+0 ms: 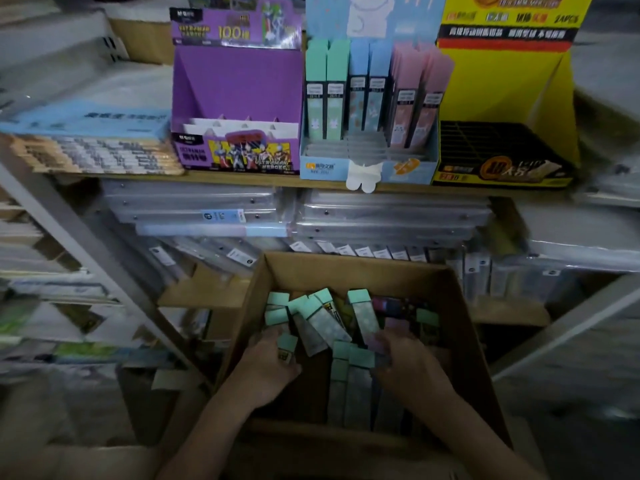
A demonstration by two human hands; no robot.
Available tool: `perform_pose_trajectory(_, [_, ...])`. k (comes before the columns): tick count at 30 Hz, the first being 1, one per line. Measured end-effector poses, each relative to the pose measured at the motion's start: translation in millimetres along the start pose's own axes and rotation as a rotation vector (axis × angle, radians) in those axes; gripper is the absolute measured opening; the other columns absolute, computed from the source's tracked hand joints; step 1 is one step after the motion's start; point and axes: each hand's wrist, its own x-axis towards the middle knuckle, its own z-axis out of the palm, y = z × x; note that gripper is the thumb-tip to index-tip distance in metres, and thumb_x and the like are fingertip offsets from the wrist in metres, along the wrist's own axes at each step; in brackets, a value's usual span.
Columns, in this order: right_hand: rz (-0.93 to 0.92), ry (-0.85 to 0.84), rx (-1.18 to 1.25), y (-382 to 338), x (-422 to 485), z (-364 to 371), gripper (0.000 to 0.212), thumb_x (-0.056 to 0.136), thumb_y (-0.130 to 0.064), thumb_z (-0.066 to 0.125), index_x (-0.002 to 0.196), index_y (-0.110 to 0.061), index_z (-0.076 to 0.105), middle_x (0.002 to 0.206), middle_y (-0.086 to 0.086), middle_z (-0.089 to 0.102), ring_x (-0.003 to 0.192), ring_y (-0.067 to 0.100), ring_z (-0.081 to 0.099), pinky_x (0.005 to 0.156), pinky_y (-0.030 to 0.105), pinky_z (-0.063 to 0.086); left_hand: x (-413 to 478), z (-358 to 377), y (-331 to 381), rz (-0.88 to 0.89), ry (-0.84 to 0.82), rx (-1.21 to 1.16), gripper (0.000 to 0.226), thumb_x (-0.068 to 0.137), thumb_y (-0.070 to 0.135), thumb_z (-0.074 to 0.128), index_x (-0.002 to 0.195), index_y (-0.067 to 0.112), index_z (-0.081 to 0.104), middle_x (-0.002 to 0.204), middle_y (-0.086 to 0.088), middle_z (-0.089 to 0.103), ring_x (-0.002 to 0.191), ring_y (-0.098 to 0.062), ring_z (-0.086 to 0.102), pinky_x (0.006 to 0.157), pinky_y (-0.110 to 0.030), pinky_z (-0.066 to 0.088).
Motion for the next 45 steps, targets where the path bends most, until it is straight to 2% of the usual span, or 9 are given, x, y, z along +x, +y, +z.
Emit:
perform_pose_trajectory(3, [0.084, 0.012, -0.051, 4.8, -10.1, 3.4, 0.05, 0.091, -0.032, 0.066, 0.134, -0.013, 0.048, 0.129, 0.003, 0.058, 0.118, 0.022, 0.06, 0.092, 0.031, 0.05, 1.4, 3.6, 0.5, -0.034, -0.052, 0.064, 0.074, 0.094, 0.028, 0.069, 0.154, 0.03, 0.026, 0.147, -0.006, 0.033, 0.131, -0.026, 0.046, 0.096, -0.029, 0.041])
perform_pose_trajectory(8, [0.177, -0.05, -0.107, 4.4, -17.7, 11.2, 0.06, 0.097, -0.03, 0.059, 0.145, -0.009, 0.031, 0.137, 0.007, 0.05, 0.121, 0.023, 0.058, 0.093, 0.03, 0.05, 4.5, 6.4, 3.8, -0.064, -0.082, 0.151, 0.082, 0.092, 0.015, 0.069, 0.156, 0.025, 0.019, 0.154, -0.009, 0.031, 0.142, -0.028, 0.039, 0.116, -0.039, 0.038])
perform_pose_trajectory(13, [0.08, -0.124, 0.03, 2.6, -17.6, 16.7, 0.056, 0.089, -0.023, 0.07, 0.136, -0.015, 0.04, 0.135, 0.003, 0.046, 0.123, 0.017, 0.051, 0.09, 0.015, 0.038, 10.5, 10.0, 8.1, -0.054, -0.08, 0.185, 0.074, 0.091, 0.009, 0.068, 0.152, 0.018, 0.026, 0.152, -0.01, 0.041, 0.138, -0.028, 0.045, 0.112, -0.042, 0.043])
perform_pose_trajectory(17, [0.051, -0.116, 0.036, 3.5, -15.4, 14.0, 0.067, 0.089, -0.014, 0.069, 0.145, -0.019, 0.033, 0.142, 0.004, 0.039, 0.127, 0.02, 0.051, 0.101, 0.025, 0.045, 16.0, 13.9, 11.2, -0.045, -0.145, 0.252, 0.074, 0.093, 0.016, 0.068, 0.152, 0.015, 0.024, 0.152, -0.011, 0.042, 0.13, -0.025, 0.051, 0.099, -0.034, 0.049])
perform_pose_trajectory(20, [0.126, -0.119, -0.094, 5.4, -15.3, 10.1, 0.065, 0.088, -0.013, 0.068, 0.142, -0.02, 0.031, 0.143, 0.006, 0.033, 0.119, 0.024, 0.056, 0.093, 0.032, 0.052, 19.0, 17.4, 13.1, -0.062, -0.192, 0.272, 0.083, 0.092, 0.027, 0.07, 0.155, 0.011, 0.018, 0.148, -0.012, 0.045, 0.112, -0.02, 0.058, 0.083, -0.028, 0.05])
perform_pose_trajectory(24, [0.176, -0.155, -0.253, 4.3, -15.8, 13.3, 0.068, 0.09, -0.014, 0.065, 0.145, -0.018, 0.026, 0.145, 0.007, 0.035, 0.118, 0.025, 0.059, 0.091, 0.033, 0.054, 20.4, 21.0, 13.2, 0.017, -0.234, 0.189, 0.074, 0.088, 0.032, 0.075, 0.147, 0.019, 0.033, 0.118, 0.01, 0.057, 0.101, -0.009, 0.056, 0.072, -0.017, 0.045])
perform_pose_trajectory(29, [0.196, -0.193, -0.194, 4.5, -10.1, 18.9, 0.07, 0.089, -0.015, 0.065, 0.146, -0.016, 0.024, 0.139, 0.008, 0.045, 0.121, 0.027, 0.057, 0.093, 0.034, 0.05, 19.3, 21.7, 9.9, 0.042, -0.261, 0.08, 0.078, 0.083, 0.034, 0.079, 0.145, 0.028, 0.032, 0.13, 0.012, 0.059, 0.116, -0.008, 0.058, 0.095, -0.027, 0.051])
perform_pose_trajectory(35, [0.216, -0.252, -0.011, 3.8, -6.9, 20.4, 0.079, 0.083, -0.019, 0.073, 0.143, -0.014, 0.022, 0.128, 0.01, 0.056, 0.117, 0.031, 0.06, 0.09, 0.038, 0.051, 21.5, 25.6, 8.3, 0.08, -0.31, -0.014, 0.054, 0.075, 0.027, 0.08, 0.124, 0.038, 0.061, 0.116, 0.018, 0.072, 0.114, -0.004, 0.065, 0.102, -0.034, 0.053])
perform_pose_trajectory(45, [0.142, -0.23, 0.185, 4.1, 3.9, 11.7, 0.062, 0.085, -0.02, 0.072, 0.136, -0.019, 0.036, 0.127, 0.001, 0.061, 0.116, 0.021, 0.06, 0.086, 0.029, 0.048, 27.8, 26.6, 2.9, 0.022, -0.405, 0.0, 0.051, 0.082, 0.016, 0.075, 0.125, 0.036, 0.057, 0.126, 0.013, 0.068, 0.118, -0.008, 0.063, 0.108, -0.036, 0.049])
